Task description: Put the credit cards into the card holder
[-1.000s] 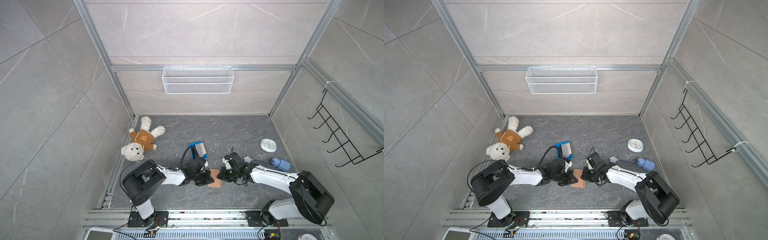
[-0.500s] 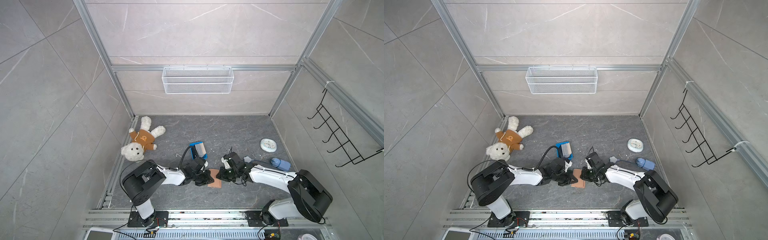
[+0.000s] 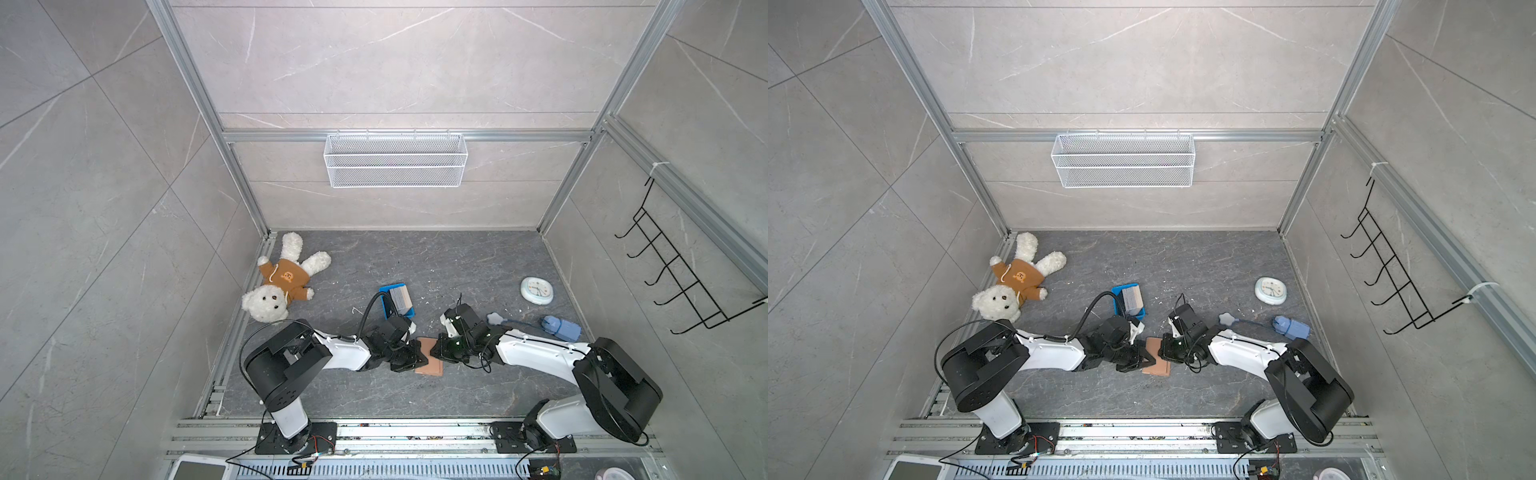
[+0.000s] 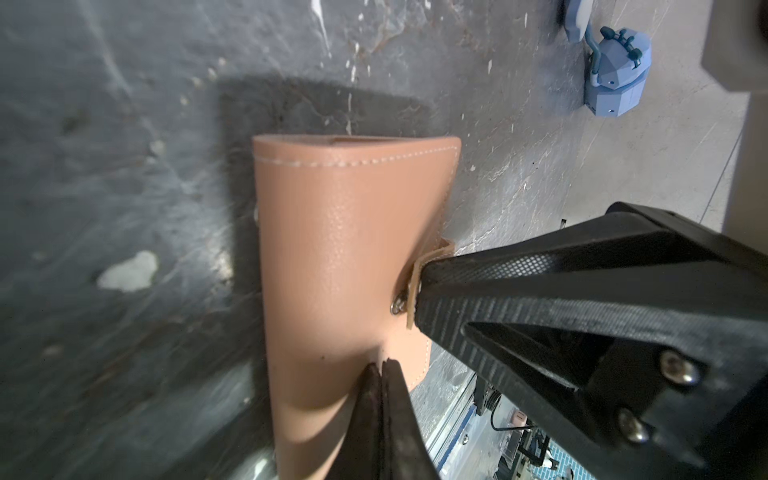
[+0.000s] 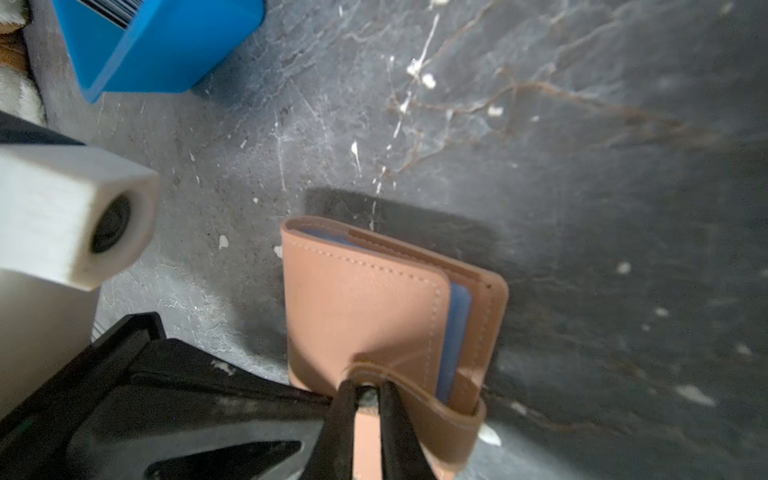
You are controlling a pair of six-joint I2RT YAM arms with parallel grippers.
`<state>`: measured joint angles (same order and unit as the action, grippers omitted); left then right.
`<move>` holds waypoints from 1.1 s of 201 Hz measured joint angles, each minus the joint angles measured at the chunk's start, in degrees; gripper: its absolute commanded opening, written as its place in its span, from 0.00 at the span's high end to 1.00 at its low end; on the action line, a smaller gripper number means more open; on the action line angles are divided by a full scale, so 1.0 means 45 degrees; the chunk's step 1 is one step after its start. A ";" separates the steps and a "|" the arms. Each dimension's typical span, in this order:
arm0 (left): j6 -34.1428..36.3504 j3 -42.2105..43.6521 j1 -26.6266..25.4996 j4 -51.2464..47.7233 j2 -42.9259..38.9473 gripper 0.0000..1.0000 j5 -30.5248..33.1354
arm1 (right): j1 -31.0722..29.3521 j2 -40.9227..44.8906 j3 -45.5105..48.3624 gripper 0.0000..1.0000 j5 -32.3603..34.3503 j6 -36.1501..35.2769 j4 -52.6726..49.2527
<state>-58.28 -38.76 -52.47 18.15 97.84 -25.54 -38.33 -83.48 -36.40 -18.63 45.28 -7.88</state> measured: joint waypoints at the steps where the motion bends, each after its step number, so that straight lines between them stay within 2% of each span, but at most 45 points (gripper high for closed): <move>1: 0.0000 0.0000 0.0000 0.0000 0.0000 0.98 0.0000 | -0.0005 -0.0005 -0.0005 0.84 -0.0005 0.0000 0.0000; 112: 0.0015 -0.0005 0.0000 -0.0044 -0.0010 0.98 0.0015 | -0.0267 -0.0199 -0.0311 0.86 0.0340 -0.0010 -0.0199; 171: 0.1122 -0.0826 0.0087 -0.3687 -0.1316 0.98 0.1603 | -0.0389 -0.0199 -0.0345 0.86 0.0330 -0.0015 -0.0301; 221: 0.1350 -0.1141 0.0165 -0.4260 -0.0947 0.98 0.1666 | -0.0384 -0.0199 -0.0423 0.85 0.0335 -0.0073 -0.0471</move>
<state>-52.21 -43.90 -51.72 -1.02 93.58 -18.04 -40.05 -84.38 -38.30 -17.12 44.95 -10.00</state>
